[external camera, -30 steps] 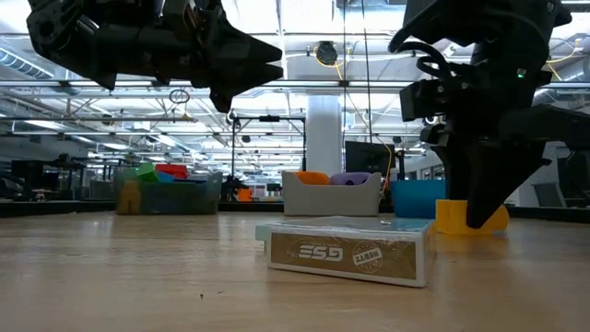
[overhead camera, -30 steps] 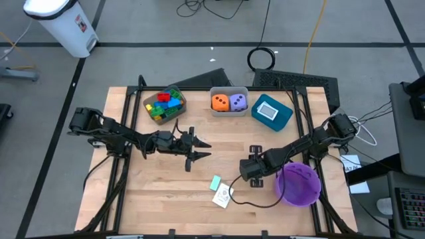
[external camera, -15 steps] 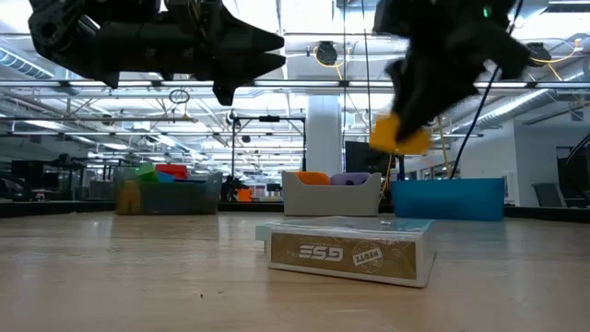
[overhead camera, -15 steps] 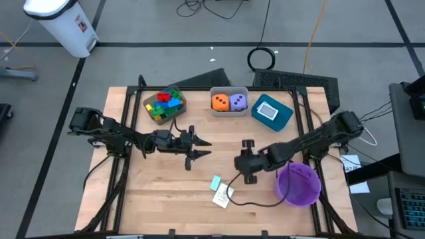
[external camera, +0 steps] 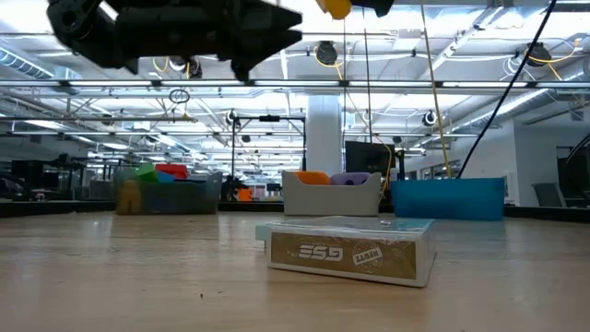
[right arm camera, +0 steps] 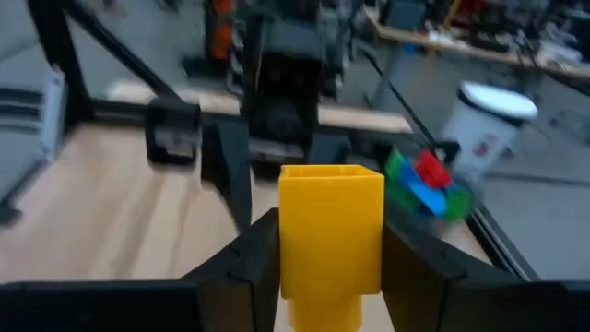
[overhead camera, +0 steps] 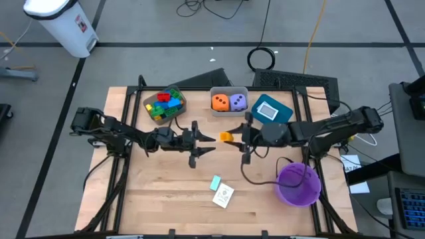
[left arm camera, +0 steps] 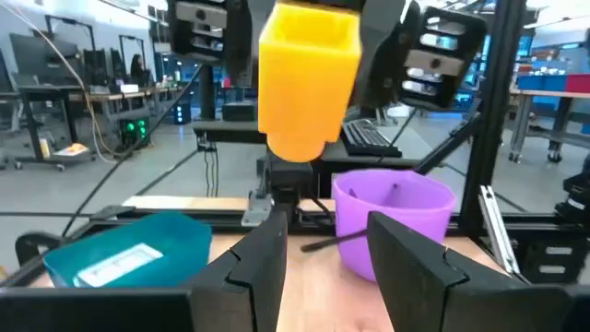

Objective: Pick & Place Toys
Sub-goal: Put the yellow gamepiece into the black bin

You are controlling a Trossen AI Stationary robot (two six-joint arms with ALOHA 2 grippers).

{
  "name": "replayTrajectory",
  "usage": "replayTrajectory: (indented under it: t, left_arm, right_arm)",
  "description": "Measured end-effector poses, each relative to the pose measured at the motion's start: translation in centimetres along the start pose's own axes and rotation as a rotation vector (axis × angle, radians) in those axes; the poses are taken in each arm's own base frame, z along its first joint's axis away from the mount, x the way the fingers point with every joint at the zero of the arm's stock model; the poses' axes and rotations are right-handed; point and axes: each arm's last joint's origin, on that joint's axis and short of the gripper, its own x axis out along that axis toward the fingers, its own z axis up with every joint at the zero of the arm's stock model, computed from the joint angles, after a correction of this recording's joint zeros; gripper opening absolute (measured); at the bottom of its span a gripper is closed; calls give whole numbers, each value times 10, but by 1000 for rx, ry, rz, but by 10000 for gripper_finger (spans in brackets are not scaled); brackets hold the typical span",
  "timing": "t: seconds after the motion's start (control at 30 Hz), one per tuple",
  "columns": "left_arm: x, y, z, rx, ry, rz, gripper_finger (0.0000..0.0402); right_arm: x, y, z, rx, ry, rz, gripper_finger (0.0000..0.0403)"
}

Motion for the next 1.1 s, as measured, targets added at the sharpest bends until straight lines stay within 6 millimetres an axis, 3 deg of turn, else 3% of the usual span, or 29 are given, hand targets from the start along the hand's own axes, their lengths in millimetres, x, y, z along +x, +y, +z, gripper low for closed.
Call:
replayTrajectory:
  t: [0.4, 0.77, 0.97, 1.1]
  left_arm:
    - [31, 9, 4, -9, -13, 26, 157]
    - [34, 10, 9, 33, -36, 16, 156]
    - [34, 10, 10, 50, -42, 19, 114]
    - [34, 10, 9, 50, -42, 18, 114]
  right_arm:
    - [24, 1, -9, -1, -15, 36, 137]
    - [30, 2, -7, 5, -61, 54, 137]
    - [29, 2, -5, 17, -88, 48, 145]
    - [29, 2, -5, 17, -88, 50, 143]
